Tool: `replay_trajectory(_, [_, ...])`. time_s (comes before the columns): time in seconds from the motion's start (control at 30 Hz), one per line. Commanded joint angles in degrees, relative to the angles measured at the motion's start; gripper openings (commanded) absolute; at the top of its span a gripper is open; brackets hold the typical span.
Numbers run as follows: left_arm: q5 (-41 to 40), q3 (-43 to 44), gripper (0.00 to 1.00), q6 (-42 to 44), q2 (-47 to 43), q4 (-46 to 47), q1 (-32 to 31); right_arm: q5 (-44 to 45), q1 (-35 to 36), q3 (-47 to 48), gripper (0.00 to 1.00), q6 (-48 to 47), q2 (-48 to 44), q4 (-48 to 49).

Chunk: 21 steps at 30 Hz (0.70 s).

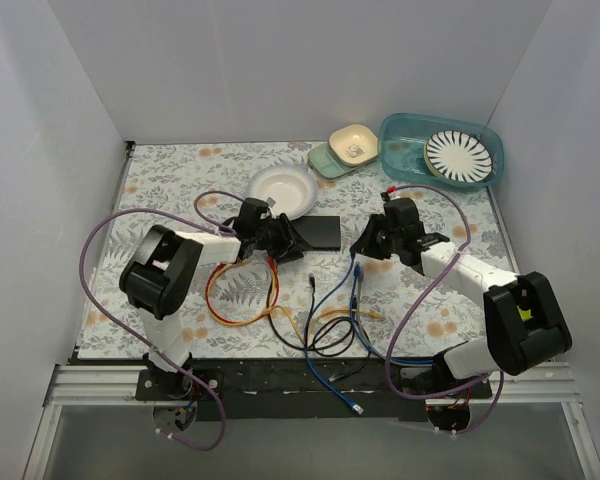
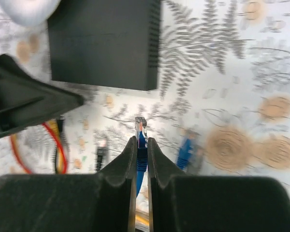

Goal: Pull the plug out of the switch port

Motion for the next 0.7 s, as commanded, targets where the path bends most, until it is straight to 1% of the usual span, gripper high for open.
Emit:
replay_trajectory(0.0, [-3.40,-1.35,0.42,2.27,-8.73,-2.61,0.37,9.64,-0.25,-0.06,0.07,-8.53,-3.67,-14.85])
replay_trajectory(0.03, [-4.71,-1.35,0.42,2.54,-9.96,-3.40,0.37,9.55,-0.25,-0.41,0.14,-8.10,-4.82,-14.24])
replay_trajectory(0.07, [-5.25,-1.44,0.43,2.80,-10.93,-4.02,0.37,9.46,-0.25,-0.42,0.27,-7.66,-6.05,-12.49])
replay_trajectory(0.13, [-7.78,-0.83,0.44,3.50,-14.09,-6.46,0.37,9.81,-0.16,0.63,0.35,-7.30,-8.95,-11.25])
replay_trajectory(0.17, [-8.76,-0.48,0.44,3.85,-14.97,-7.61,0.37,10.33,-0.16,3.07,0.38,-7.39,-9.39,-11.94])
replay_trajectory(0.2, [-9.72,0.74,0.45,4.38,-16.80,-9.11,0.37,11.29,-0.08,5.10,0.39,-8.00,-9.49,-12.82])
replay_trajectory(0.23, [-10.86,1.45,0.45,4.73,-17.69,-12.77,0.37,11.91,0.27,6.86,0.39,-9.57,-9.31,-14.04])
replay_trajectory(0.27, [-13.66,1.98,0.45,5.00,-18.83,-14.73,0.37,12.88,0.62,10.79,0.39,-10.20,-9.05,-15.97])
replay_trajectory(0.3, [-15.17,3.12,0.45,5.35,-20.06,-16.75,0.37,15.06,0.98,12.22,0.40,-10.64,-8.87,-19.03])
replay_trajectory(0.33, [-17.44,3.56,0.46,5.61,-22.34,-21.38,0.46,15.87,1.59,13.28,0.39,-10.82,-9.13,-20.54])
replay_trajectory(0.37, [-21.47,4.18,0.46,5.62,-23.40,-24.30,0.37,16.40,1.86,13.99,0.39,-10.99,-9.66,-21.34])
replay_trajectory(0.43, [-23.26,4.27,0.47,6.31,-26.90,-28.96,0.46,17.10,2.12,13.30,0.37,-10.47,-12.90,-22.84])
replay_trajectory(0.47, [-22.75,3.58,0.47,6.67,-28.15,-28.90,0.37,17.19,2.12,12.42,0.36,-9.60,-14.65,-22.93])
replay_trajectory(0.5, [-19.52,2.61,0.46,6.76,-29.73,-28.03,-0.07,17.28,2.12,10.15,0.36,-8.72,-18.41,-22.76])
replay_trajectory(0.57, [-15.73,-0.64,0.45,5.45,-32.54,-23.29,-1.47,17.80,2.21,8.12,0.36,-6.88,-22.56,-22.23])
replay_trajectory(0.6, [-13.71,-1.17,0.45,5.09,-32.90,-21.62,-4.52,19.55,2.12,6.89,0.36,-5.91,-26.15,-22.40])
replay_trajectory(0.67, [-12.90,0.39,0.45,5.61,-31.08,-17.57,-9.19,21.67,2.21,6.00,0.36,-3.36,-28.90,-23.72])
